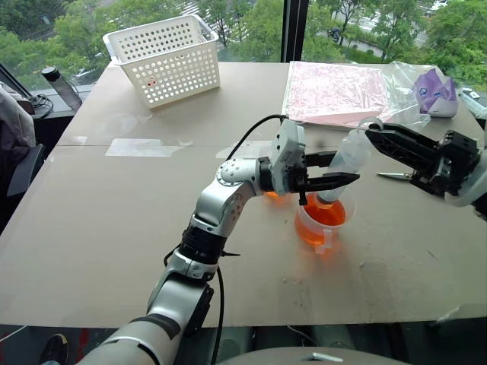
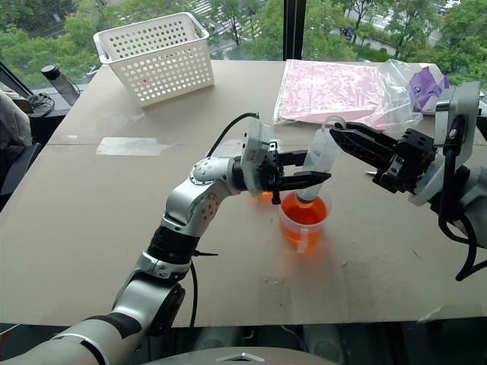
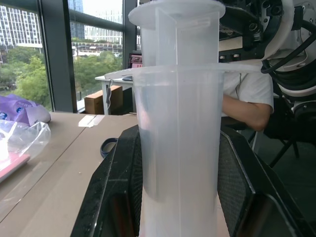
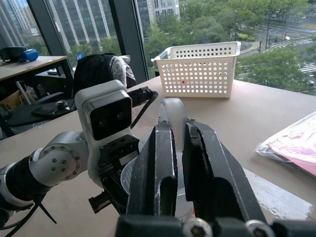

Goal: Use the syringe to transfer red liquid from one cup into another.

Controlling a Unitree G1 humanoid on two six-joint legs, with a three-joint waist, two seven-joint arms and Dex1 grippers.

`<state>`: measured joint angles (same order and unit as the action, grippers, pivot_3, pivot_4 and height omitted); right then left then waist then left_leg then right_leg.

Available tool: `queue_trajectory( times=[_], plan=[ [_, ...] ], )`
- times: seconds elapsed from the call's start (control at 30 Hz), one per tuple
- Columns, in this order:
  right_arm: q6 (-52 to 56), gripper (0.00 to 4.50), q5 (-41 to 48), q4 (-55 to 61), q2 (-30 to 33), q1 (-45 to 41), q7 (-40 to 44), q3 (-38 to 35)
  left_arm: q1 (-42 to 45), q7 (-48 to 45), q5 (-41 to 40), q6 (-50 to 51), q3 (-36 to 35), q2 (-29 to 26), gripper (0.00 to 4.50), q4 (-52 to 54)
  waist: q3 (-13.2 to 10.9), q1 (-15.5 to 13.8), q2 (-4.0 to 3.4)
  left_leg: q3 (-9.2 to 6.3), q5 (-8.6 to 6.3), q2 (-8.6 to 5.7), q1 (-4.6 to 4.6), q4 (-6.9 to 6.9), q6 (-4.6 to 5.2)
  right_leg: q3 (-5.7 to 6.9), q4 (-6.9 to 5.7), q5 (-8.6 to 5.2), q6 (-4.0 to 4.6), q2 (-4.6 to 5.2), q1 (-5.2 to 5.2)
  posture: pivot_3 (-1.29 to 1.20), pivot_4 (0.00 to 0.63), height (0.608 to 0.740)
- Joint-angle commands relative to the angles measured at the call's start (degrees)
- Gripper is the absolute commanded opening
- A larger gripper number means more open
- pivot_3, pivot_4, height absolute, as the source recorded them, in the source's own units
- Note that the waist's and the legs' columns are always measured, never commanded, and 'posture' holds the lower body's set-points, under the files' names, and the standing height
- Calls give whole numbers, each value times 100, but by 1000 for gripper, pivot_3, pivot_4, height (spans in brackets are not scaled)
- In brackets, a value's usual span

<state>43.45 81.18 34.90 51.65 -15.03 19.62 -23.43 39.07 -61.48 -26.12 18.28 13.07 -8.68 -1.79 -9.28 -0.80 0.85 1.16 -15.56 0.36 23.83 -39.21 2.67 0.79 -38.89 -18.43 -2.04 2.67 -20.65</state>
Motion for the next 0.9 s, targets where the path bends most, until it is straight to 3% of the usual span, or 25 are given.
queue_trajectory(
  times=[0.03,0.43,0.6,0.9],
  plan=[
    [-306,23,16,-168,-28,-167,-204,-550,-86,-157,-33,-12,87,-48,1417,130,0,0,0,0,0,0,0,0,0,0,0,0,0,0,0,0,150,740],
    [-217,23,74,-129,11,-63,-95,-531,-97,-153,-27,-35,84,-40,1417,100,0,0,0,0,0,0,0,0,0,0,0,0,0,0,0,0,150,740],
    [-146,2049,90,-64,88,54,-28,-559,-54,-114,-28,-104,21,0,1417,35,0,-2,0,0,0,0,1,0,0,0,1,0,0,0,0,0,150,740],
    [-176,2138,580,-222,59,54,-163,-914,358,49,-317,211,-304,38,1417,143,0,-8,0,0,0,0,1,1,1,1,0,0,0,0,0,0,150,740]
  ],
)
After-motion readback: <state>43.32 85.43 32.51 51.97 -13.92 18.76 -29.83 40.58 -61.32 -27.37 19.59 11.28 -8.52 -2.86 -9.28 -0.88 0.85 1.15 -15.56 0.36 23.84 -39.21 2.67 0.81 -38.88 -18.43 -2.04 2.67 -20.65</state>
